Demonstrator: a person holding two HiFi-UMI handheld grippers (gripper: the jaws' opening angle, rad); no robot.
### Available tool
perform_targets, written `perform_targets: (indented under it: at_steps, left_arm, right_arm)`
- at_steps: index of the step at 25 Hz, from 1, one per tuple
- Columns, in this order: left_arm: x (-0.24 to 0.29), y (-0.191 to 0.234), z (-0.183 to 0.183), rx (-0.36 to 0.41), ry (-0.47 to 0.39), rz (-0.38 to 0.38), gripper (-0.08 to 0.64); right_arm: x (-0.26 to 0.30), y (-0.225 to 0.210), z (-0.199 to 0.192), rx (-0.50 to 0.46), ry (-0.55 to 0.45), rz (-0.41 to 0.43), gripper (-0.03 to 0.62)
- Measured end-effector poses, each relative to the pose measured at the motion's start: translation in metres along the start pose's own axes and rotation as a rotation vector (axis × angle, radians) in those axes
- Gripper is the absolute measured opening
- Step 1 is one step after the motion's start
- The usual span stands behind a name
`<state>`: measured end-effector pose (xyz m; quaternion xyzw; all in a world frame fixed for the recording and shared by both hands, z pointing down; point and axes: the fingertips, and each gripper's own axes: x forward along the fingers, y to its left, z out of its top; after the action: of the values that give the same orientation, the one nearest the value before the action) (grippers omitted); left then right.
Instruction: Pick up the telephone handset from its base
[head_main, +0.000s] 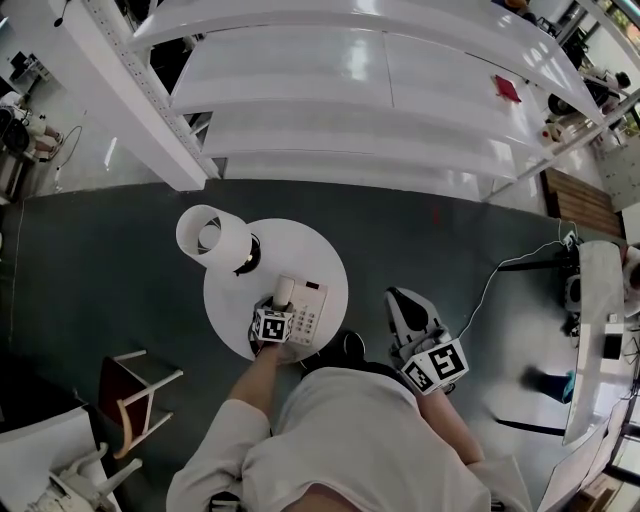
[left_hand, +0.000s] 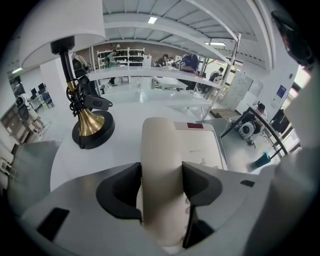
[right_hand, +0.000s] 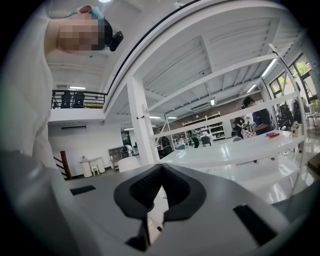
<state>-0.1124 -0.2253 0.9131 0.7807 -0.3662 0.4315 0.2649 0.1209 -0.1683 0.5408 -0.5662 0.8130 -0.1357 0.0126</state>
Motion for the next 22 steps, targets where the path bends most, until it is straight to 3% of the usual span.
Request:
perform_targets:
  at_steps: [16,22]
  left_arm:
    - [-0.013,0.002,0.002,-0.001,-0.01,0.016,0.229]
    - [-0.024,0.0,0.004,-0.023,-0.062,0.024,0.229]
  right_arm:
    - [-0.003,0.008,0.002,0.001,-0.015,0.016,0.009]
    - [-0.008,0.012,0.003,0.001,-0.021,0.03,0.009]
